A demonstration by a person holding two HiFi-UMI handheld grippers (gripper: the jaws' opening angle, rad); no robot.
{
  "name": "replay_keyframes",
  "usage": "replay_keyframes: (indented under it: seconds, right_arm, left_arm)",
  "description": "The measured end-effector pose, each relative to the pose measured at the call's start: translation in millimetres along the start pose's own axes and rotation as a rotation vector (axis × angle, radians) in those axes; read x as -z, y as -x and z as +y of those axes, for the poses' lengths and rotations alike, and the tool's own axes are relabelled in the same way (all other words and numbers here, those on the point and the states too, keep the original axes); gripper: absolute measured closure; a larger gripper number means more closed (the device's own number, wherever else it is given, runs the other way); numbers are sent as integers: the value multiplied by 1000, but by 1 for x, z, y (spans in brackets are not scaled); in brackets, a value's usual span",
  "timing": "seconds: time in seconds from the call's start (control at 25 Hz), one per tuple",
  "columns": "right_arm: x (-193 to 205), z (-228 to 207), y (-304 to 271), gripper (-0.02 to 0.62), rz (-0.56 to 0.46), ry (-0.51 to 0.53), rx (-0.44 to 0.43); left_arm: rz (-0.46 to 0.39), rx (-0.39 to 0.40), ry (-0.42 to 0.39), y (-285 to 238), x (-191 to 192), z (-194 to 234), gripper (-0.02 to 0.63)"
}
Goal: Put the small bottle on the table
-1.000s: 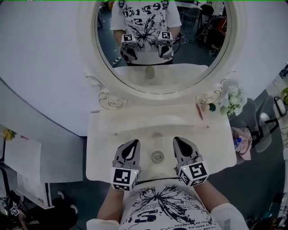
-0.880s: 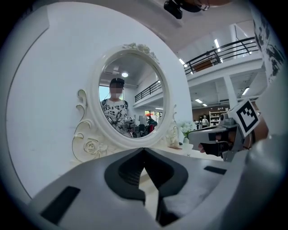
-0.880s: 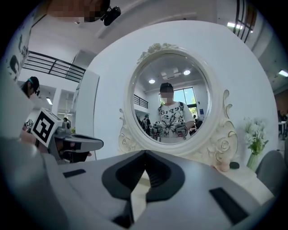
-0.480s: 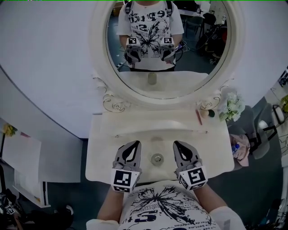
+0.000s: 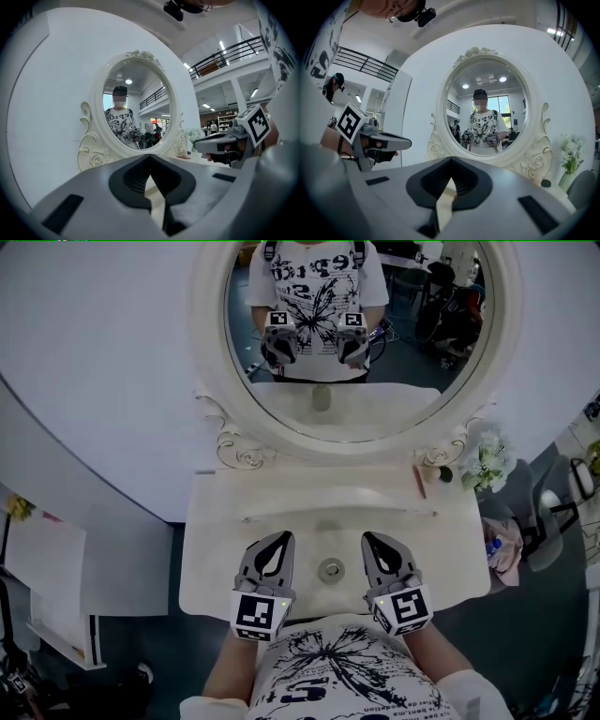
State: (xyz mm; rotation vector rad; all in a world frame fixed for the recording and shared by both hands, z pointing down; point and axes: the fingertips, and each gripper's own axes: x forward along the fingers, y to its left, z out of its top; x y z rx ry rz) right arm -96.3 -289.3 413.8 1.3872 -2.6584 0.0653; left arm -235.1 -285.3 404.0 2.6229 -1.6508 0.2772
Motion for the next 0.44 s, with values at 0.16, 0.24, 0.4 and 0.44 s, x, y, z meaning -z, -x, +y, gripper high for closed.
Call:
replay_keyframes:
  seconds: [0.16,0.24,0.4,0.44]
  right_arm:
    - [1,1,0,578,3,4,5]
    - [2,0,2,578,5,6,7]
    - [5,-1,2,578,18,-5,-3]
    - [6,-1,3,578,22,-11,-6]
  left_arm:
    - [2,10,-3,-1,1,-3,586]
    - [-5,25,20,-1,0,-7,588]
    - [-42,64,95,0,-7,-15,588]
    - [-51,71,105,0,-9,-17,588]
